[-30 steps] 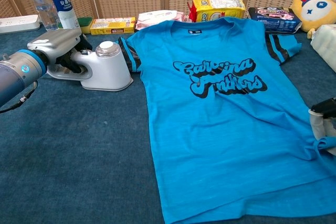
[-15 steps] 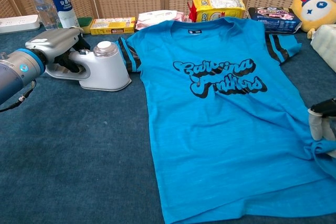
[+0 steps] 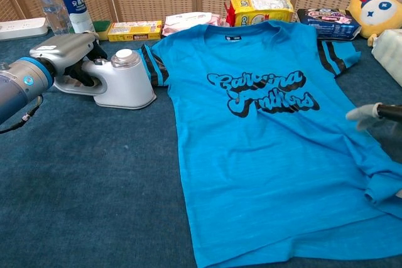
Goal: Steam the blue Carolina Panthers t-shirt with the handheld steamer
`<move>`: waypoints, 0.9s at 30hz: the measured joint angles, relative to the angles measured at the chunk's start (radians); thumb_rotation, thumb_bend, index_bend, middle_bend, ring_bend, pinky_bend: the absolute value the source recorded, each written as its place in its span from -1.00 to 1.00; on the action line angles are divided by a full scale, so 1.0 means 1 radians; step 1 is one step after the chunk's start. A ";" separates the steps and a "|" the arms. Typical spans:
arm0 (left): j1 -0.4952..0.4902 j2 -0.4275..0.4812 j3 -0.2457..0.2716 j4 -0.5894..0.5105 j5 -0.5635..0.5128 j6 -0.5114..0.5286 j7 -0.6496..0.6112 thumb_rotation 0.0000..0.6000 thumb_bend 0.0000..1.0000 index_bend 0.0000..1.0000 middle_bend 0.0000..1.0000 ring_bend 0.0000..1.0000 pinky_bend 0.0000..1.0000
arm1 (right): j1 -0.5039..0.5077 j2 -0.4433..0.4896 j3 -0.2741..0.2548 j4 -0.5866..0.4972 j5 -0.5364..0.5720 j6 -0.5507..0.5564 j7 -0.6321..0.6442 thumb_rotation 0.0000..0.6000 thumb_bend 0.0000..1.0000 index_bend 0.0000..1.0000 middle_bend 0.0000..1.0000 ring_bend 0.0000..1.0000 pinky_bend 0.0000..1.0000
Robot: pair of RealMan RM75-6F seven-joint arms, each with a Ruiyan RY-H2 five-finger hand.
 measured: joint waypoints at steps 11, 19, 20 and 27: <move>0.001 0.009 -0.004 -0.018 -0.012 -0.006 0.016 0.81 -0.82 -1.00 -1.00 -1.00 -0.61 | -0.006 0.006 0.009 0.000 -0.006 0.027 0.007 1.00 -0.65 -0.91 -0.65 -0.70 -0.60; -0.001 0.012 -0.008 -0.021 -0.011 0.001 0.014 0.25 -0.83 -1.00 -1.00 -1.00 -0.62 | -0.011 0.003 0.017 0.004 -0.006 0.042 0.007 1.00 -0.65 -0.91 -0.65 -0.70 -0.61; -0.002 0.012 -0.008 -0.021 -0.010 0.002 0.014 0.20 -0.84 -1.00 -1.00 -1.00 -0.63 | -0.011 0.003 0.018 0.005 -0.007 0.043 0.006 1.00 -0.65 -0.91 -0.65 -0.70 -0.61; -0.004 0.017 -0.016 -0.027 -0.009 0.019 0.010 0.15 -0.84 -1.00 -1.00 -1.00 -0.63 | -0.013 0.006 0.019 0.003 -0.007 0.047 0.007 1.00 -0.65 -0.91 -0.65 -0.70 -0.61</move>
